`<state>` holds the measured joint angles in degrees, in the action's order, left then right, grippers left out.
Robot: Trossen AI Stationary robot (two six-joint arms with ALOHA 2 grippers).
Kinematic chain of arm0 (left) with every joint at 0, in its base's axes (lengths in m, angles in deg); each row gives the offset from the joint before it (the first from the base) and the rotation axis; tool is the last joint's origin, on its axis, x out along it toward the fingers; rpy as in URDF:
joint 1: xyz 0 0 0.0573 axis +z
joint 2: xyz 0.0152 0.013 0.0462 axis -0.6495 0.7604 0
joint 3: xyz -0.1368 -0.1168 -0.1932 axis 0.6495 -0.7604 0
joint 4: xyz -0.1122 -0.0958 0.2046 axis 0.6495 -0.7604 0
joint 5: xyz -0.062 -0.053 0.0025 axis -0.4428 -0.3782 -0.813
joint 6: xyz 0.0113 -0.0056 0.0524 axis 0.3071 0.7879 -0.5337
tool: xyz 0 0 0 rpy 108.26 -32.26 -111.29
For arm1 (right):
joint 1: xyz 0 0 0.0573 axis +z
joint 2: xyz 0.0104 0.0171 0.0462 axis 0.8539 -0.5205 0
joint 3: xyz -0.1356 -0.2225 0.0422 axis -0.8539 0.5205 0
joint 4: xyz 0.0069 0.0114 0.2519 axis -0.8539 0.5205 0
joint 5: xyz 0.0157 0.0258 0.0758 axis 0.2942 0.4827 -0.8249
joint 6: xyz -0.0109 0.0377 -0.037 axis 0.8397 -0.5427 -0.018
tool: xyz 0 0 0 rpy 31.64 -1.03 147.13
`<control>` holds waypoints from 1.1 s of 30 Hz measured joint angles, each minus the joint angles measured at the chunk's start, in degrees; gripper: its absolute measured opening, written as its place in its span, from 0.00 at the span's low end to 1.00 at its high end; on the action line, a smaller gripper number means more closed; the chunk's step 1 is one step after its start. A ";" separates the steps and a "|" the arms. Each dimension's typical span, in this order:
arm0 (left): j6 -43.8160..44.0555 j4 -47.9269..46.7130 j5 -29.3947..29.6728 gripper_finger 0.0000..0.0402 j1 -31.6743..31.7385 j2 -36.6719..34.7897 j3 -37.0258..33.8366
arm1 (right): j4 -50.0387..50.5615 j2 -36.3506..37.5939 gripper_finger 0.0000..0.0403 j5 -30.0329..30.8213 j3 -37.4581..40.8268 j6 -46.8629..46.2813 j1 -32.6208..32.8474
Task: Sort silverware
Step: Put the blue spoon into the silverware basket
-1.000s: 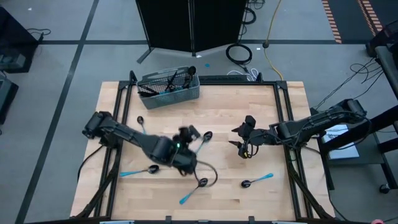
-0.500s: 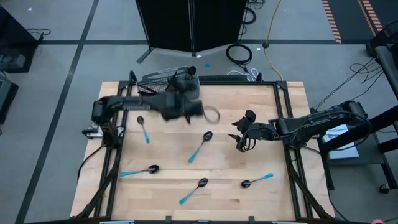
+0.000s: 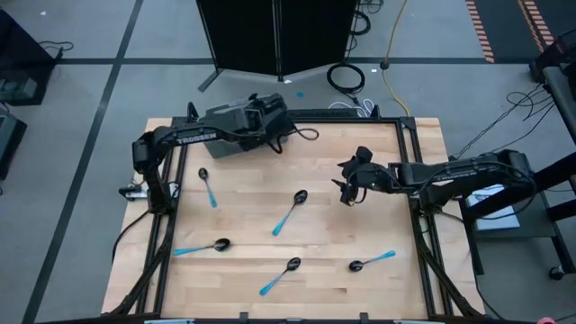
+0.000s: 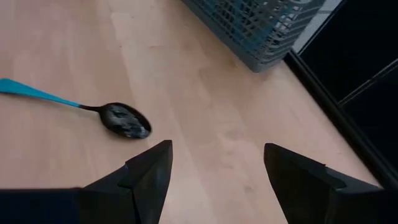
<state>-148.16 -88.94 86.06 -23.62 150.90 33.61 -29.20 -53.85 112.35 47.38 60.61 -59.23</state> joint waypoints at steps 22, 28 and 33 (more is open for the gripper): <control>-17.75 17.88 -12.02 0.00 3.83 0.06 0.00 | 0.17 0.02 0.62 -0.23 0.00 -1.35 -3.13; -23.41 23.40 -14.54 0.00 3.60 0.83 -0.02 | 0.13 0.01 0.62 -0.22 0.00 -0.68 -3.20; -23.80 22.82 -16.87 0.00 1.84 1.60 0.04 | 0.14 0.01 0.62 -0.22 0.00 -0.32 -3.22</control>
<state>-171.96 -66.11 69.19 -21.78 152.50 33.66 -29.06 -53.84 112.14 47.38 60.29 -62.45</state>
